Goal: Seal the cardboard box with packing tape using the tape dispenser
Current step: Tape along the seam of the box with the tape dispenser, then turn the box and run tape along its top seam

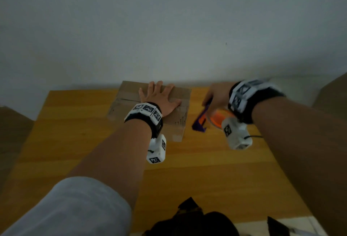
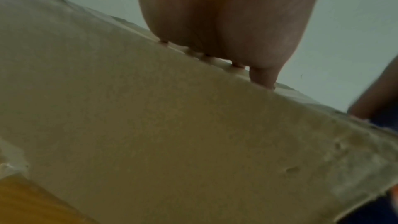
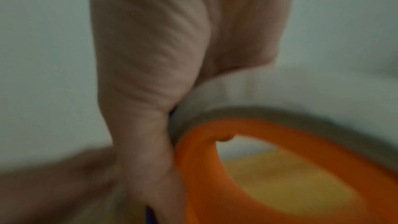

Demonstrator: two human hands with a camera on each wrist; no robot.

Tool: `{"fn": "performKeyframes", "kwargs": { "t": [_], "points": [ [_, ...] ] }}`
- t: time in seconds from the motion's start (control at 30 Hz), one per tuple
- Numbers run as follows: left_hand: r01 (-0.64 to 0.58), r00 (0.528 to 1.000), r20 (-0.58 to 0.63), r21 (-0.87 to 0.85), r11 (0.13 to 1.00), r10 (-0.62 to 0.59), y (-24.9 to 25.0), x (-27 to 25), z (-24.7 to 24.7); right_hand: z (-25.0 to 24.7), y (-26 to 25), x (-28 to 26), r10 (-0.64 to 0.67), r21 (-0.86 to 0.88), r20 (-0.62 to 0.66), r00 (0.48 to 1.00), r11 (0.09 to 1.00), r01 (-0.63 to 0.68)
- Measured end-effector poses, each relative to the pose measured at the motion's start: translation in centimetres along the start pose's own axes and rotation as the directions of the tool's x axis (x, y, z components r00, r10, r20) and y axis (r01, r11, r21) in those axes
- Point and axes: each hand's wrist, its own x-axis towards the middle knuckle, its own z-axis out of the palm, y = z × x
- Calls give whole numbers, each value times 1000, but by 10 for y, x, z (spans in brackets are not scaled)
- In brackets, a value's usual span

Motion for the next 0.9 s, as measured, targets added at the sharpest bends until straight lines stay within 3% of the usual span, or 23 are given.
{"fn": "performKeyframes", "kwargs": {
  "t": [0.1,0.23,0.33,0.4,0.47,0.53,0.6,0.73,0.83,0.9],
  "points": [
    [-12,1000,17,-5,1000,12,-4,0,-2,42,1,10,-6,-128,-33,999,992,2],
    [-49,996,73,-8,999,49,-11,6,-13,44,8,12,0,-130,-61,998,991,-8],
    [-76,997,-5,-89,993,76,-28,13,-16,49,16,18,26,-151,-76,997,988,-37],
    [-25,990,-138,-87,996,12,-41,11,-18,61,18,25,60,-196,-73,996,978,-73],
    [103,969,-211,-115,988,-126,-56,4,-19,76,20,31,94,-225,-83,992,968,-110],
    [206,945,-212,-208,956,-249,-70,-3,-19,91,19,35,124,-222,-62,990,966,-134],
    [233,933,-180,-363,902,-313,-82,-7,-17,104,19,41,131,-197,-45,990,971,-137],
    [204,932,-159,-515,832,-326,-87,-10,-14,118,14,47,111,-83,-85,990,989,-118],
    [197,933,-148,-553,810,-328,-90,-10,-17,112,10,45,133,-61,-33,991,989,-135],
    [196,938,-132,-559,806,-319,-92,-9,-19,96,3,41,168,41,-122,978,986,-164]
  ]
}}
